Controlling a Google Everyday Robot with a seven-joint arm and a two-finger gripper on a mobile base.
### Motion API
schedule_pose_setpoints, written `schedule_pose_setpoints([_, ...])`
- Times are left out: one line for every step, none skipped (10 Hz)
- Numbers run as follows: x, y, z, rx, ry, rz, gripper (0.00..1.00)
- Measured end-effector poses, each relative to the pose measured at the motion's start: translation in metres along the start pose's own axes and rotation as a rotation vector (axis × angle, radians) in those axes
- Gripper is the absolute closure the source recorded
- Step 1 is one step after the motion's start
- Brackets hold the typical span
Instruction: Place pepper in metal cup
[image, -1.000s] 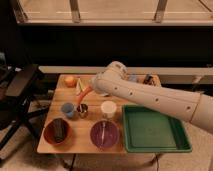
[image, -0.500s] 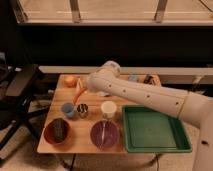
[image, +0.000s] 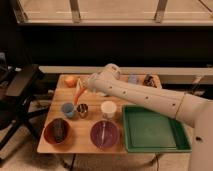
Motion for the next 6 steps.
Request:
schedule_pose_setpoints([0.001,0.002,0.003,0.004,-0.008,-0.008,1.0])
schedule_pose_setpoints([0.0,0.006,0.007,0.003,-0.025,-0.013,1.0])
schedule_pose_setpoints([-0.001,0.008,0.009,0.003,-0.032,-0.015,1.0])
schedule_pose_setpoints([-0.001,0.011,0.012,0.0,-0.051,-0.007,1.0])
schedule_pose_setpoints([-0.002,0.012,0.012,-0.014,-0.08,0.007,1.0])
schedule_pose_setpoints([-0.005,0.016,0.012,-0.031,-0.108,0.015,1.0])
